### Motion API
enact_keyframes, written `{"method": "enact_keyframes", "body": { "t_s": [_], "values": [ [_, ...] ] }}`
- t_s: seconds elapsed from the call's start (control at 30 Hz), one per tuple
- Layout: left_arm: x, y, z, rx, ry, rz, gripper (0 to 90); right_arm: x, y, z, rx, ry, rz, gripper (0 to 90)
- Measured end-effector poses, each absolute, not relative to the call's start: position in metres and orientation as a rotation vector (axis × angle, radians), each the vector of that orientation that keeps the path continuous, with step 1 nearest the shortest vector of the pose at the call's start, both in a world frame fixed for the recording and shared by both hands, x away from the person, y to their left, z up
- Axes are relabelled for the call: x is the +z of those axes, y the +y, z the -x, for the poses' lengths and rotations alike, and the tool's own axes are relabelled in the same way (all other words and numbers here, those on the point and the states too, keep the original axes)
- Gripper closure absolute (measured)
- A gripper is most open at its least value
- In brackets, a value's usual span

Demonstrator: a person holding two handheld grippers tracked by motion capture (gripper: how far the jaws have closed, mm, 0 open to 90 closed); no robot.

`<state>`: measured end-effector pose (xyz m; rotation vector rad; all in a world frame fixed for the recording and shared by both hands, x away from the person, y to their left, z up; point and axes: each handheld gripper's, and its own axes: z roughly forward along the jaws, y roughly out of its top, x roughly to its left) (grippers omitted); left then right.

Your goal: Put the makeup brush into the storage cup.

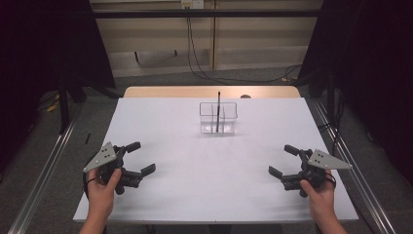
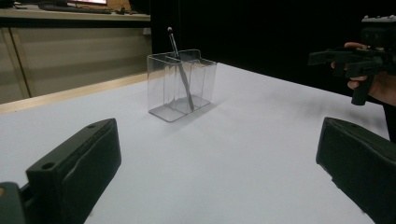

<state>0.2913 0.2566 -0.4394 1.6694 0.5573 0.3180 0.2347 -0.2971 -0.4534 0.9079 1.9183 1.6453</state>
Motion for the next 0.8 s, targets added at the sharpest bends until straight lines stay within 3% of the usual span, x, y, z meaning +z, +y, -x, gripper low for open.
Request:
{"method": "enact_keyframes", "body": {
  "t_s": [0.8],
  "values": [
    [-0.4372,0.2596,-0.2867,0.320,0.540,-1.665,0.0,-0.4528,-0.2986,-0.2335,1.641,1.921,-0.895,0.7]
  ]
}}
